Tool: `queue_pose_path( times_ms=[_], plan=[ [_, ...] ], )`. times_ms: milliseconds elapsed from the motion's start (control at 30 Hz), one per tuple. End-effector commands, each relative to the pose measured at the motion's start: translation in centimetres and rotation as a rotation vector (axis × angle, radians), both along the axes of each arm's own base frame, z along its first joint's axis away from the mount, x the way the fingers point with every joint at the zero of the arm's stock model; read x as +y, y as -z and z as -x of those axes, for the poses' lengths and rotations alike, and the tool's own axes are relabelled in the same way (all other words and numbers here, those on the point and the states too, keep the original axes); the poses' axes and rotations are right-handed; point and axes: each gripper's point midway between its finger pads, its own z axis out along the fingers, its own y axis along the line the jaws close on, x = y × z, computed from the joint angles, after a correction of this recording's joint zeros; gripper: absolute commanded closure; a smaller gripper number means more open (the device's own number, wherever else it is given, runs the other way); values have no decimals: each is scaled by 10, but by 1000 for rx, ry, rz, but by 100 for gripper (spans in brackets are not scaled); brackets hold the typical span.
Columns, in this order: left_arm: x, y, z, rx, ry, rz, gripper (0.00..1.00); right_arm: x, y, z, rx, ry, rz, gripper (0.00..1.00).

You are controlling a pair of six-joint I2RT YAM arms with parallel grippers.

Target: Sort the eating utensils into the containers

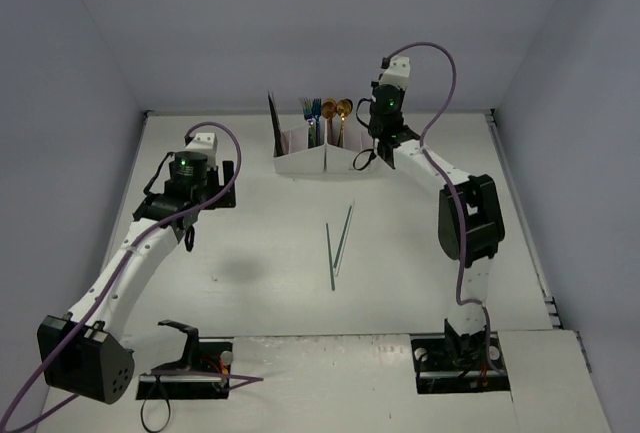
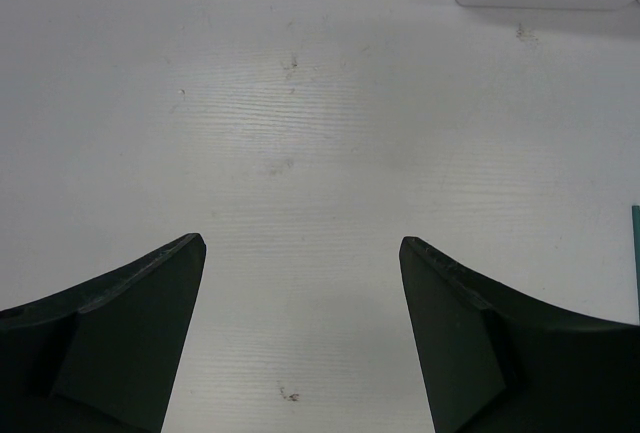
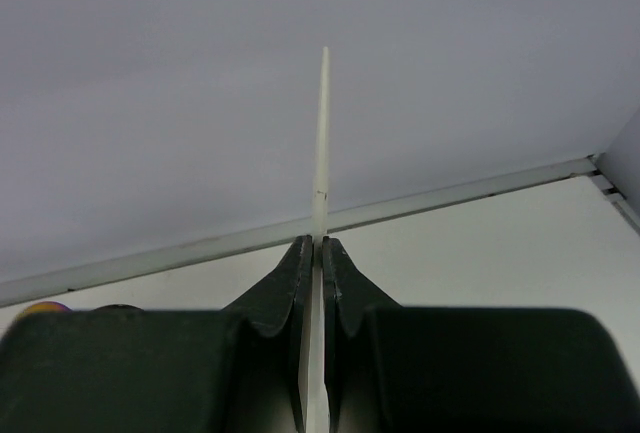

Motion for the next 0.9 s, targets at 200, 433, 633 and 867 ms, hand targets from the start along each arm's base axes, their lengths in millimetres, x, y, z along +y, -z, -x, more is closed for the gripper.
queue_pose_path(
  times_ms=[200, 433, 633, 867],
  plan=[
    [2, -26, -7, -86, -11, 13, 24, 23, 11, -25, -98, -85, -100, 100],
    [3, -27, -7, -91, -15, 11, 24, 30, 35, -17, -54, -133, -115, 100],
    [3, -25, -7, -85, -12, 10, 24, 37, 44, -14, -19, -176, -114, 100],
    [3, -23, -7, -79, -11, 2, 24, 35, 51, -6, 3, -169, -125, 86]
  ],
)
